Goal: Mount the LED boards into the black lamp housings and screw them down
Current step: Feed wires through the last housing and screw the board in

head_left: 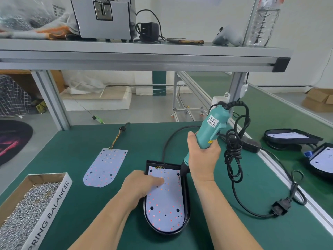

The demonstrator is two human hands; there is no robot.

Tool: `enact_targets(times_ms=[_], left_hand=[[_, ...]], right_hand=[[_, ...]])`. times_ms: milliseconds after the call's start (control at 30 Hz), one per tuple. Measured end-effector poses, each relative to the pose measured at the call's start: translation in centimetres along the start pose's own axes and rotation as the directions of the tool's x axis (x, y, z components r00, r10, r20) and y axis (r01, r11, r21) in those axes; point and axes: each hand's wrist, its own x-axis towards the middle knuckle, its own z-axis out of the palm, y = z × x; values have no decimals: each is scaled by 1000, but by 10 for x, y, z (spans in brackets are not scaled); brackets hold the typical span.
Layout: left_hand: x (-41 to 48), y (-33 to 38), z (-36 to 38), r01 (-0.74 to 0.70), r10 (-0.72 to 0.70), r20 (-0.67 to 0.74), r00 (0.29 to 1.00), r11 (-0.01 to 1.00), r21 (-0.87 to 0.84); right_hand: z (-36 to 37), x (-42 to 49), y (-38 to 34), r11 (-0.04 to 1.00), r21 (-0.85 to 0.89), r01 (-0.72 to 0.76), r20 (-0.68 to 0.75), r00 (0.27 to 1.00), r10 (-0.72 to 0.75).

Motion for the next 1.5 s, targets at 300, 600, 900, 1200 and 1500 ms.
enact_targets(times_ms=[300, 600, 900, 1200, 1500], left_hand=[[-1, 0, 1, 5, -4, -43, 999, 1000, 0], [-29, -1, -10, -28, 25, -77, 997, 999, -32], [-67, -33, -59, 67, 11, 86, 996, 538, -840], [-112, -26, -29, 145, 77, 231, 970, 583, -799], [-124, -28, -9, 358, 24, 391, 920, 351, -865]], right_hand=[[2, -4, -5, 998, -44, -37, 42, 998, 39], [-14, -19, -52, 994, 113, -2, 45, 999, -4], [-34, -47, -70, 956, 275, -102, -133, 981, 143], [-35, -69, -111, 859, 501, -110, -161, 963, 217], [-38, -86, -115, 871, 480, -105, -114, 977, 181]])
